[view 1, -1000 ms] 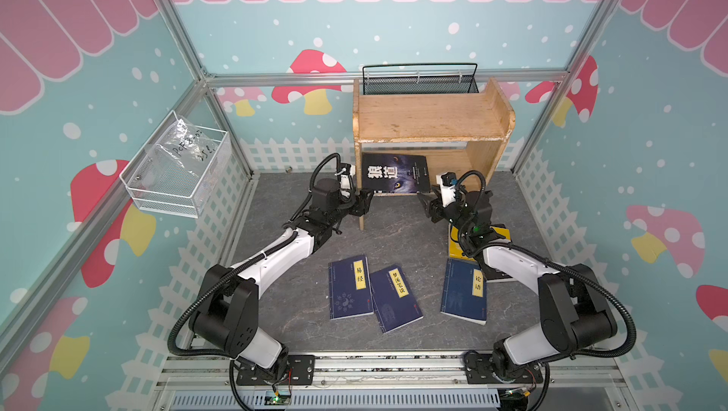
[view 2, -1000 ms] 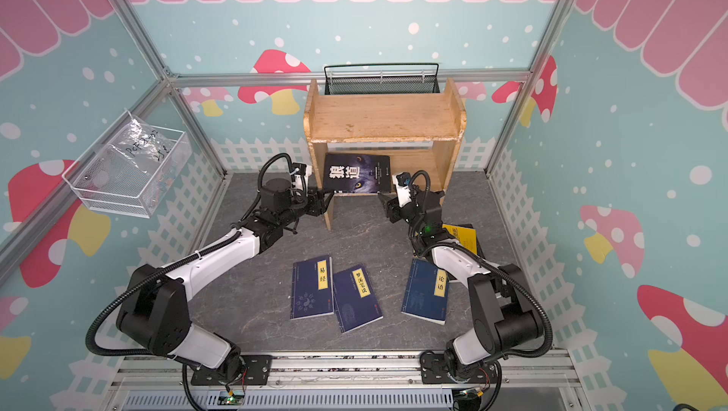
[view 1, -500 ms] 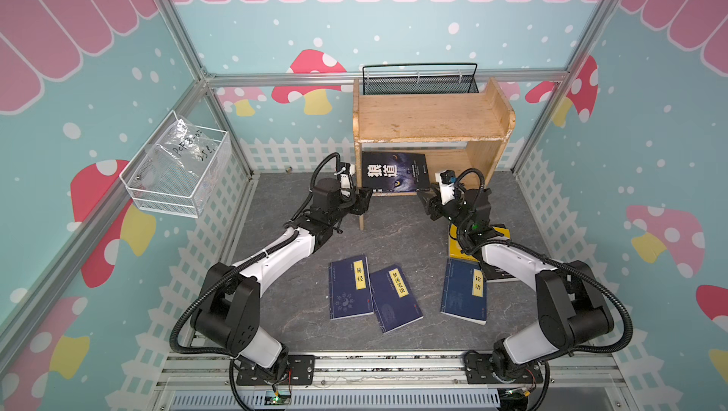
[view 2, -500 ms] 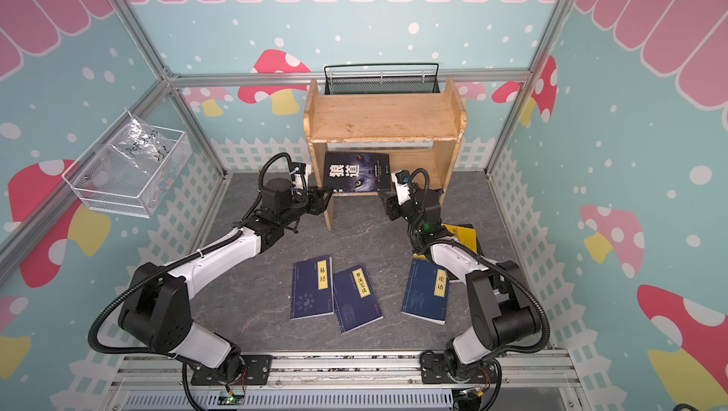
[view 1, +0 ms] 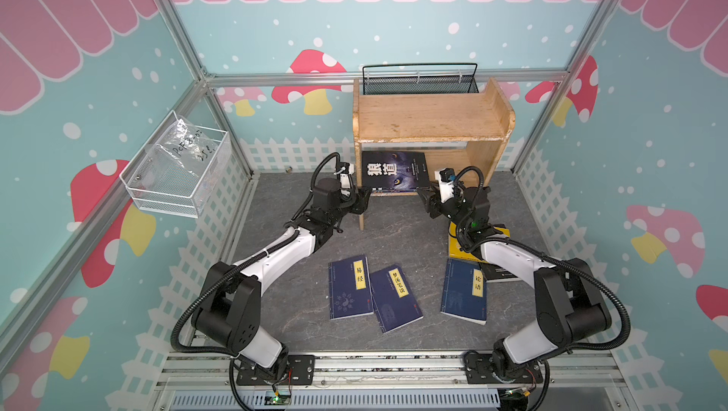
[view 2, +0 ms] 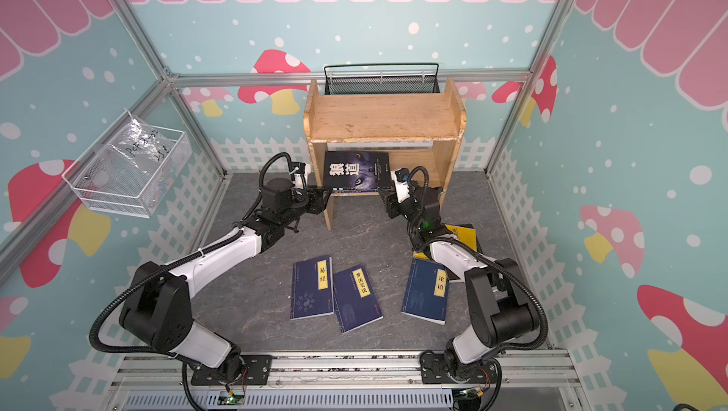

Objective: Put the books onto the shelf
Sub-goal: 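Push the wolf-cover book deeper into the shelf with both grippers, then draw both grippers back from the shelf toward the yellow cartoon book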

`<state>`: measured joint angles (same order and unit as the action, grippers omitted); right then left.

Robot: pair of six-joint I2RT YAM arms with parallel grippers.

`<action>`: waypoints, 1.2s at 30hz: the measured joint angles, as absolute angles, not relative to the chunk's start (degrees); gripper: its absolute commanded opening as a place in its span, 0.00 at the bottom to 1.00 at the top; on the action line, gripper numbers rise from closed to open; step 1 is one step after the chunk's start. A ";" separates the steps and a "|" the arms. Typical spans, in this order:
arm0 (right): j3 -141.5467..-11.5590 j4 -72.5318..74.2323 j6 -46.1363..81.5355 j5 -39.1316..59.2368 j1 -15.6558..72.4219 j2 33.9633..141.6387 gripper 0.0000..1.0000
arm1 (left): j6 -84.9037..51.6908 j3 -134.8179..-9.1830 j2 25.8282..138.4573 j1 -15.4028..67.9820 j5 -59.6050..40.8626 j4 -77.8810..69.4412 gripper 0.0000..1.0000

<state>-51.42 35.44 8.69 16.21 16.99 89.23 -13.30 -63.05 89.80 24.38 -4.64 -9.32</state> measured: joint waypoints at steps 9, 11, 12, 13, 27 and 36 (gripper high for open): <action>-49.98 34.00 9.28 15.40 17.74 85.97 0.68 | -13.96 -60.14 85.06 24.38 -4.34 -8.67 0.77; -48.95 32.73 9.98 14.33 17.91 82.98 0.69 | -14.31 -58.65 81.97 24.40 -4.49 -8.32 0.84; -48.47 31.62 10.52 13.63 17.96 81.14 0.69 | -14.59 -57.84 80.03 24.40 -4.64 -7.99 0.87; -48.03 30.68 10.98 13.26 17.96 79.55 0.70 | -14.79 -57.19 78.19 24.40 -4.82 -7.55 0.89; -35.66 4.75 28.03 -5.50 17.93 56.62 0.85 | -24.40 -47.94 69.73 38.72 -10.00 -4.89 0.99; -33.91 -3.86 34.50 -11.00 8.78 63.68 0.90 | -37.74 -52.25 93.36 46.98 -13.26 -14.85 1.00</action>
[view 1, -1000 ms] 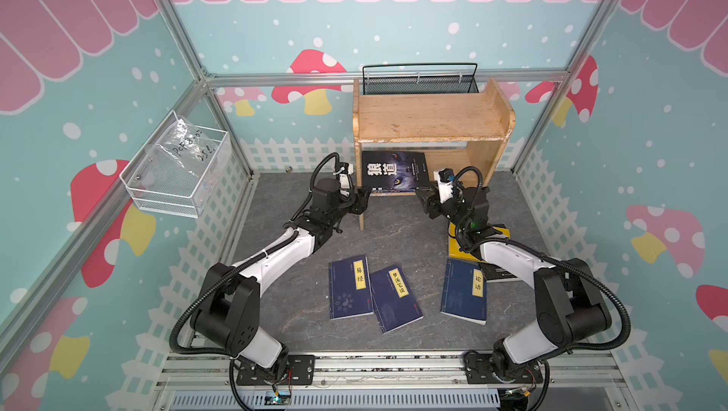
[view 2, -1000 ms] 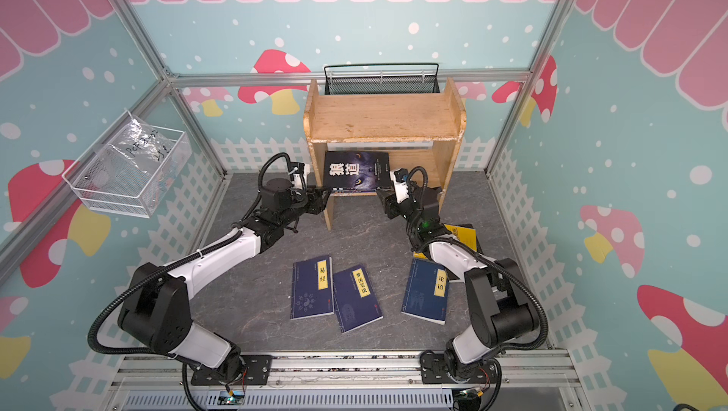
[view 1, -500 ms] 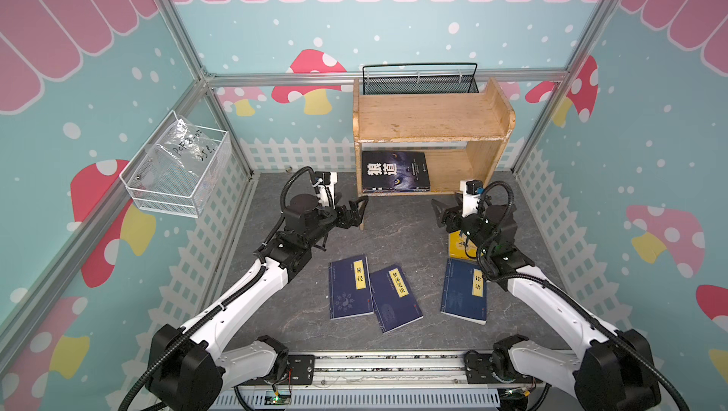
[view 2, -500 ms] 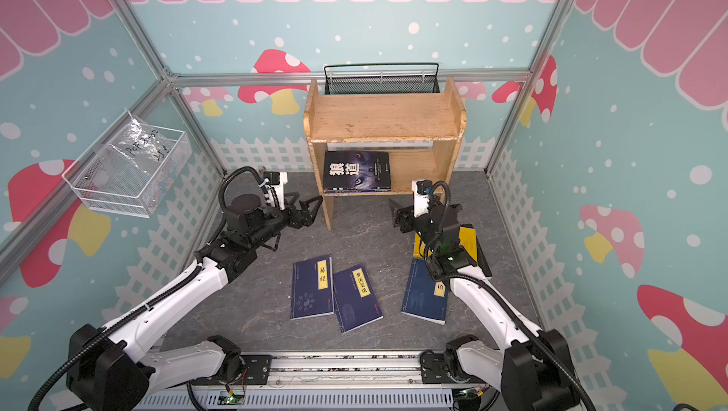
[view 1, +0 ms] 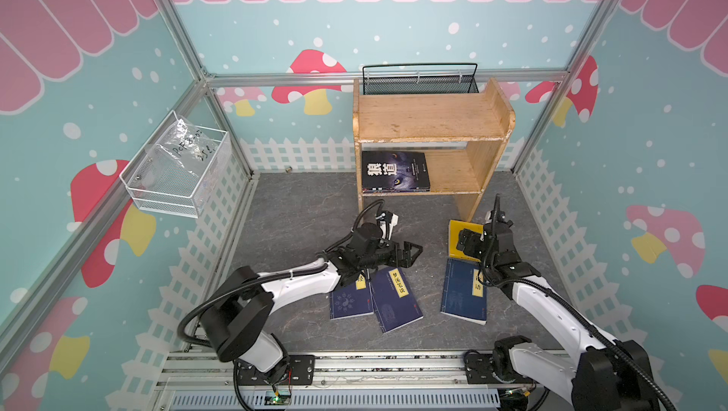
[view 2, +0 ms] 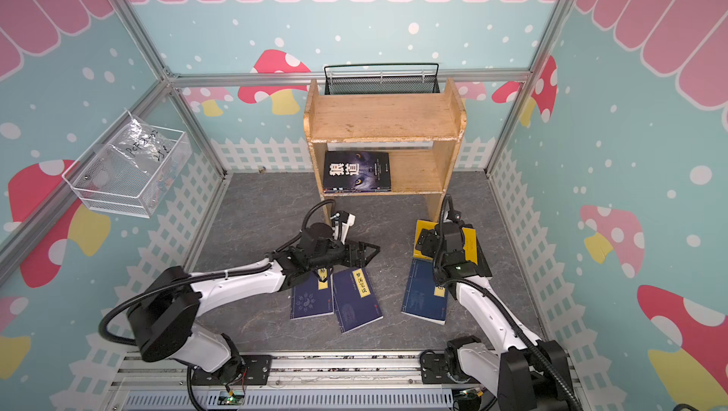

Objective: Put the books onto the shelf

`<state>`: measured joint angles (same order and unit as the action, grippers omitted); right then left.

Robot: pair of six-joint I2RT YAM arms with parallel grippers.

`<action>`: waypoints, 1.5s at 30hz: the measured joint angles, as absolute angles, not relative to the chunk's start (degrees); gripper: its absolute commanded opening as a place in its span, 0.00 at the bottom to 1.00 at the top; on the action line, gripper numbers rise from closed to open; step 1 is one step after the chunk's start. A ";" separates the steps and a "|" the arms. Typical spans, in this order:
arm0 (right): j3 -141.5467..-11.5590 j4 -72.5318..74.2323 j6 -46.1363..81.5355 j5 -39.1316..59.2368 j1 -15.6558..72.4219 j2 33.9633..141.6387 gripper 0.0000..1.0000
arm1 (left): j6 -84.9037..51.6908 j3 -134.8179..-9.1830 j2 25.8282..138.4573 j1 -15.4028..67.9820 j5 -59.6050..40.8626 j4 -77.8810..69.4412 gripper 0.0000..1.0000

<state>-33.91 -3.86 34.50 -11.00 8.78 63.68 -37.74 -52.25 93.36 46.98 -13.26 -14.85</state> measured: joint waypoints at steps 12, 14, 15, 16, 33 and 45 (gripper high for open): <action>-33.93 0.08 31.86 -3.01 -11.86 71.50 0.90 | -50.43 -76.69 120.77 50.50 -15.35 -19.35 0.99; -33.93 1.08 30.98 -1.23 -14.44 73.14 0.90 | -51.44 -79.79 123.57 50.92 -14.74 -17.45 0.99; -33.93 1.41 30.59 -0.38 -15.42 74.02 0.90 | -51.72 -81.19 124.68 51.13 -14.52 -16.38 0.99; -33.93 1.74 30.17 0.62 -16.32 75.07 0.90 | -52.14 -82.96 126.04 51.37 -14.20 -15.00 0.99; -35.33 7.42 25.93 12.71 -18.00 86.21 0.75 | -57.43 -94.11 136.51 52.29 -16.95 -14.26 0.87; -33.67 9.87 26.41 18.72 -18.76 85.49 0.71 | -59.29 -88.25 134.96 51.53 -17.15 -20.08 0.07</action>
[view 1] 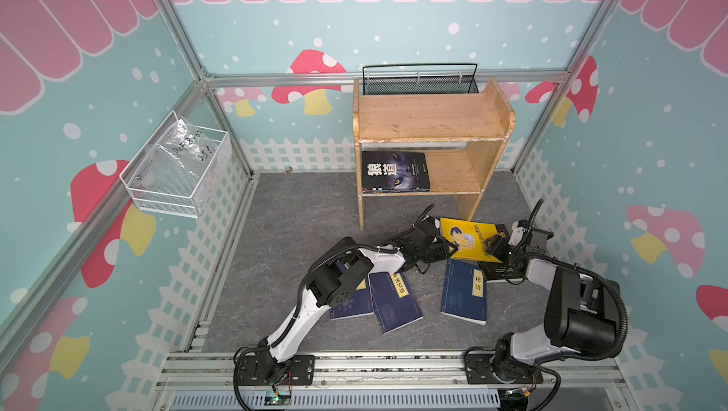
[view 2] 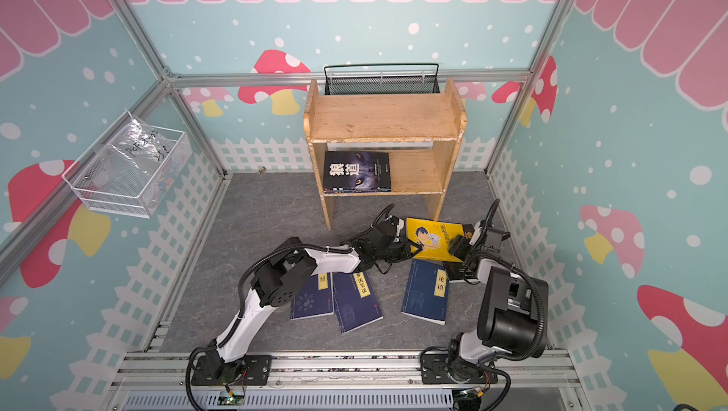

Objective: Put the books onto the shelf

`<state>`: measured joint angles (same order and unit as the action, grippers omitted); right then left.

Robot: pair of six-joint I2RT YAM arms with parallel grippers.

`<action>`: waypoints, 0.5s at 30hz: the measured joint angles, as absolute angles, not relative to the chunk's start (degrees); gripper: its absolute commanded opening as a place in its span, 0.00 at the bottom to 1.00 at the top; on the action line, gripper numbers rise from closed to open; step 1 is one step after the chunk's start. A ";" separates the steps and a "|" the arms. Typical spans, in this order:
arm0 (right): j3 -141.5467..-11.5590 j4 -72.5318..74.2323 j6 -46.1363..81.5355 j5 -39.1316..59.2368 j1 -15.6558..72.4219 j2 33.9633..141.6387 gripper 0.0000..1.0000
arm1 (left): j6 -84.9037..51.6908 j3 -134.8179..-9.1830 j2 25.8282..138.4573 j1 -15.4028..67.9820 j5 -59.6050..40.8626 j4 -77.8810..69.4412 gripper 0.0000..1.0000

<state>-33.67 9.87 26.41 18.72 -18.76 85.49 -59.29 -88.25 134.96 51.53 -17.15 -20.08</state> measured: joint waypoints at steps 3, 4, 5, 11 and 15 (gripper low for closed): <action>-32.73 9.67 27.09 20.43 -18.76 82.83 0.71 | -59.94 -85.56 131.13 51.42 -17.61 -23.09 0.00; -32.42 9.52 27.33 21.32 -18.72 81.34 0.71 | -59.83 -84.60 129.51 51.42 -17.61 -23.05 0.00; -32.16 9.06 27.77 22.31 -18.70 79.37 0.72 | -59.81 -83.31 127.85 51.42 -17.61 -23.11 0.00; -32.08 5.93 29.95 28.05 -17.87 65.47 0.79 | -59.79 -71.18 117.47 51.11 -19.94 -23.18 0.00; -32.88 4.12 31.29 30.50 -17.85 57.67 0.84 | -57.89 -62.65 110.21 50.15 -24.62 -22.04 0.00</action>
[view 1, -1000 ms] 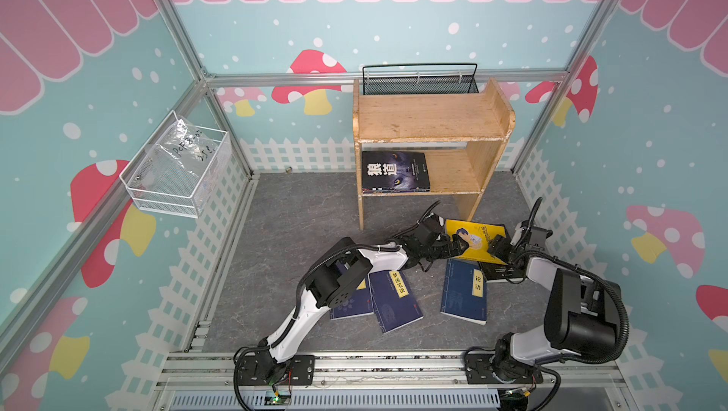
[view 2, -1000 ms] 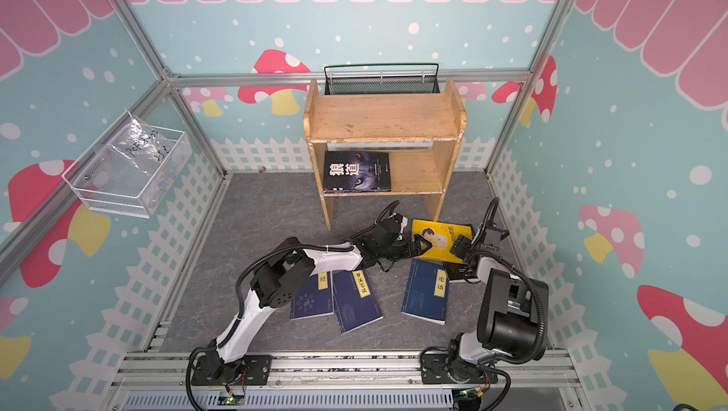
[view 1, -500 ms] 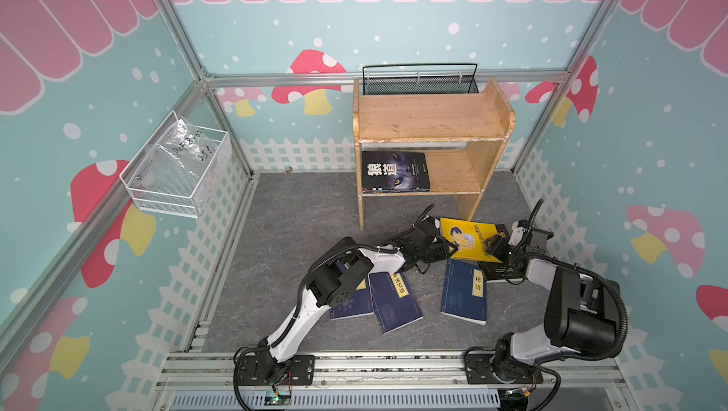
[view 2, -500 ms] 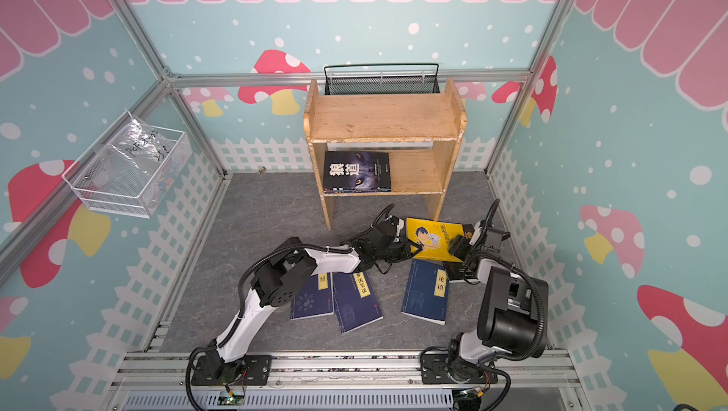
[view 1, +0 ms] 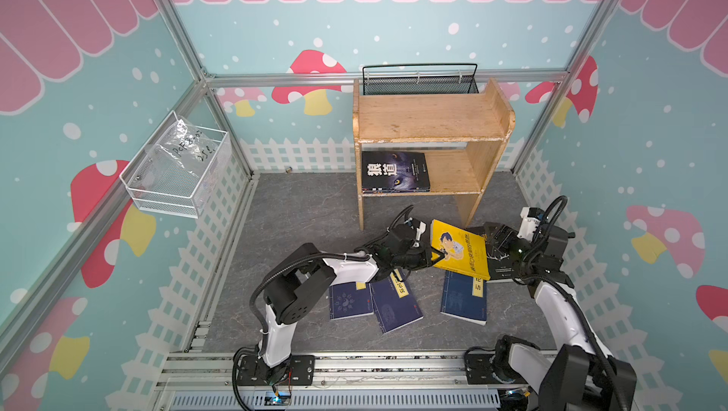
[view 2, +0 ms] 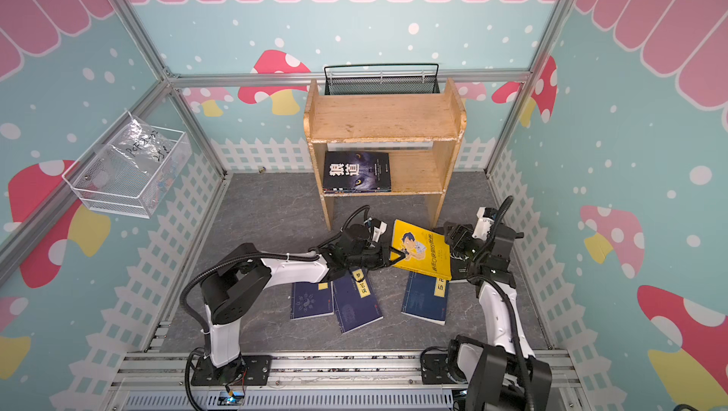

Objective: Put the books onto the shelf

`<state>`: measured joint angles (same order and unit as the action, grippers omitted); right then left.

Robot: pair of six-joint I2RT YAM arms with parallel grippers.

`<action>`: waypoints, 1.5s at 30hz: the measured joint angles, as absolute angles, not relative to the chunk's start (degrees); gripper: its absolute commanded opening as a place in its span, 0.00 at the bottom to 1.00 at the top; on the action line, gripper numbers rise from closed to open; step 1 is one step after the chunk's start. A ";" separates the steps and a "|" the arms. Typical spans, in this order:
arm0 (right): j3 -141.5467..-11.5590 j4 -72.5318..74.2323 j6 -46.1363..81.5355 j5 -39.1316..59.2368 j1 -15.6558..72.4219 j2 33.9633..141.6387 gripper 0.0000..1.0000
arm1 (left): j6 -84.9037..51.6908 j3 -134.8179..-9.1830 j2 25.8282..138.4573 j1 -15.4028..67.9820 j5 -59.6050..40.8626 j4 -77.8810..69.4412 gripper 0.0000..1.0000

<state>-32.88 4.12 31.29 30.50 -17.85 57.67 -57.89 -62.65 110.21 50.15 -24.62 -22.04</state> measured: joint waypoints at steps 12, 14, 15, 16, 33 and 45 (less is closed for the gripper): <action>-30.89 2.57 36.69 46.26 -17.85 45.67 0.86 | -38.09 -56.14 77.91 47.37 -23.07 0.89 0.00; -30.37 3.31 38.02 48.31 -17.85 43.62 0.86 | -37.30 -57.14 76.05 45.25 -22.96 1.72 0.00; -30.39 3.90 38.59 49.34 -17.85 42.92 0.87 | -37.34 -57.49 76.03 43.70 -23.24 1.43 0.00; -30.48 4.49 39.03 50.11 -17.74 42.48 0.88 | -37.82 -57.56 76.34 42.00 -23.64 0.75 0.00; -27.73 23.33 50.41 52.49 0.23 50.70 0.88 | -47.92 -54.52 76.71 33.36 -29.06 -5.41 0.00; -29.06 30.41 50.68 49.93 5.32 59.59 0.87 | -50.19 -54.08 77.12 31.22 -31.33 -7.25 0.00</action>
